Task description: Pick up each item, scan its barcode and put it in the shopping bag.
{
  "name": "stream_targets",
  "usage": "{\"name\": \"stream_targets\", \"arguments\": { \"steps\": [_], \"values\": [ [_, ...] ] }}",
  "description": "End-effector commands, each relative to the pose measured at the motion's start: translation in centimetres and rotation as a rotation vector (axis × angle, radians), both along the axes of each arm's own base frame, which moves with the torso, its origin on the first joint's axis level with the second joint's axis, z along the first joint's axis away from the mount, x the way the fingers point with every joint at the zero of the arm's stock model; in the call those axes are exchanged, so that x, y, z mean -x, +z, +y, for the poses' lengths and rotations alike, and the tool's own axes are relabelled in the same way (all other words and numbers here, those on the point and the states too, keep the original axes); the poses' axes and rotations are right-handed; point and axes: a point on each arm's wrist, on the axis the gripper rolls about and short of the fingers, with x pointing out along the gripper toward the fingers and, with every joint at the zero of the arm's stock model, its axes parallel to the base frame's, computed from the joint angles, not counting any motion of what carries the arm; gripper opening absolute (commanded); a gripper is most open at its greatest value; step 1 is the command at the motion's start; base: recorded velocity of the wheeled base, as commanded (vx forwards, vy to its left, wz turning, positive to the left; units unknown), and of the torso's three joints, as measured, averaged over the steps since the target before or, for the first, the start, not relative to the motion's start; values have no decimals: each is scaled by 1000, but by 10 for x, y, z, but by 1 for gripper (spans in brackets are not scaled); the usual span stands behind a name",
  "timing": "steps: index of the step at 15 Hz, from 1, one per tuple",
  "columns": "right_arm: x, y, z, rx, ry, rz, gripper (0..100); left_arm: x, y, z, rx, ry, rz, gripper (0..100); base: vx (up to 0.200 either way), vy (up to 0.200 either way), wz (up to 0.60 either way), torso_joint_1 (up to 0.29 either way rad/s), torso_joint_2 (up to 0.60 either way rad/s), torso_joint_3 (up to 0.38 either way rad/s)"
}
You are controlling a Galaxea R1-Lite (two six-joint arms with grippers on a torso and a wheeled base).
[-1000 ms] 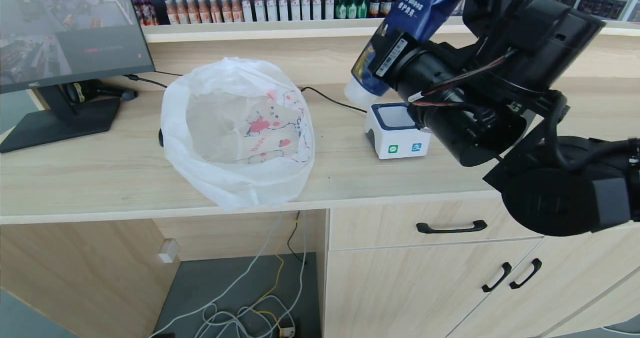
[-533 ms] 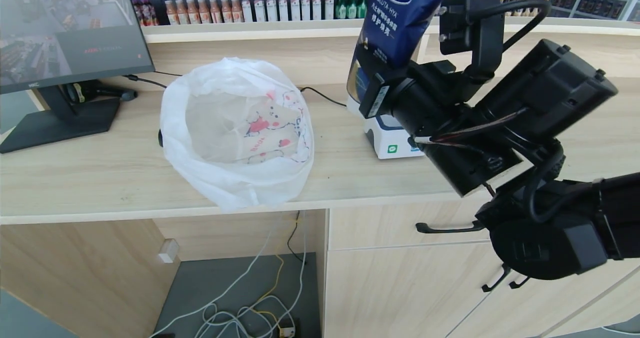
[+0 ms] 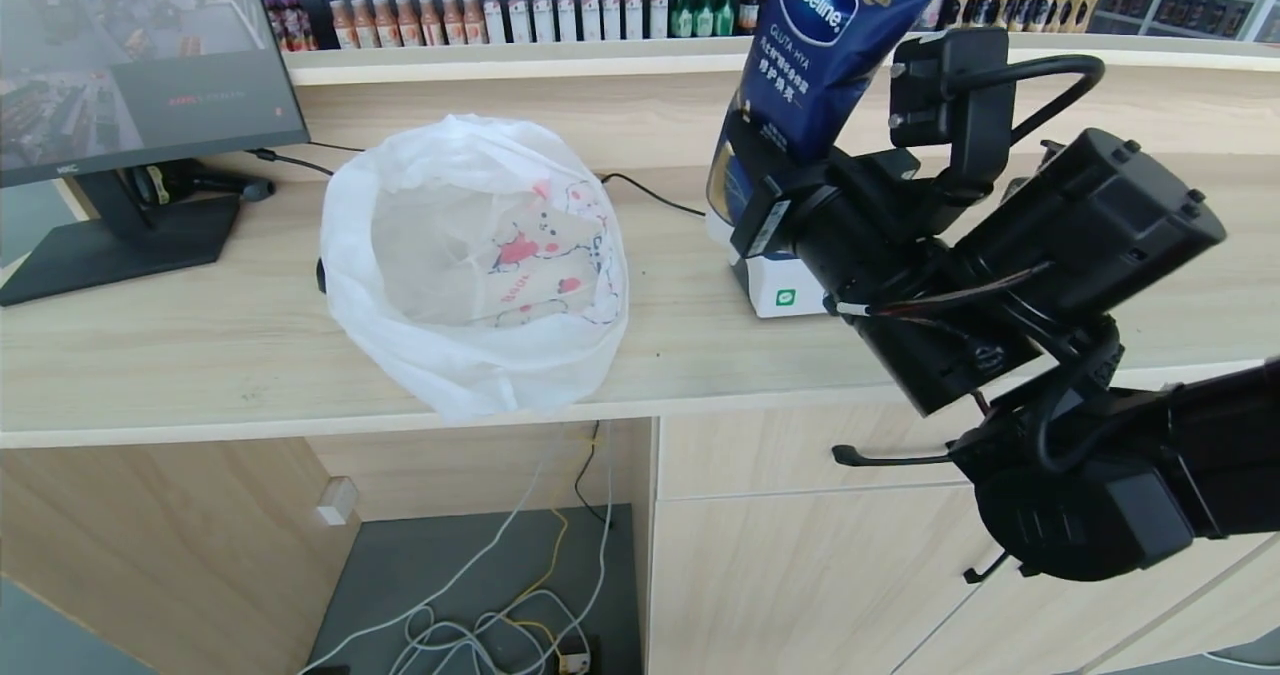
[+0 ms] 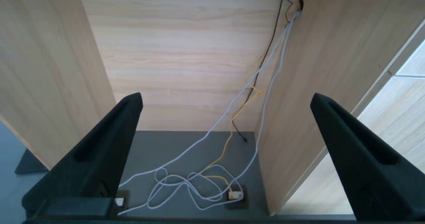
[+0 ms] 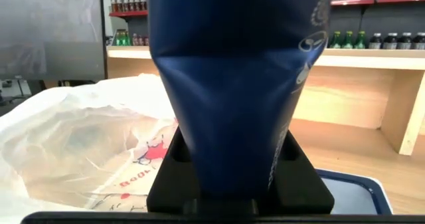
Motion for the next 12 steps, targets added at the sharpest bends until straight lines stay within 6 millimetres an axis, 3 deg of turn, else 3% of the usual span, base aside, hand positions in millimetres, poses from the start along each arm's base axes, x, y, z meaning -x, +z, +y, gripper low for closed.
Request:
{"name": "stream_targets", "arguments": {
  "steps": [1, 5, 12],
  "values": [
    [1, -1, -1, -11, -8, -17, 0, 0, 0, 0, -1, -1, -1, 100, 0, 0, 0, 0, 0, 0],
    [3, 1, -2, -28, -8, -33, 0, 0, 0, 0, -3, -1, -1, 100, 0, 0, 0, 0, 0, 0],
    [5, 3, -4, -47, -31, -27, 0, 0, 0, 0, 0, 0, -1, 100, 0, 200, 0, 4, 3, 2]
  ]
}}
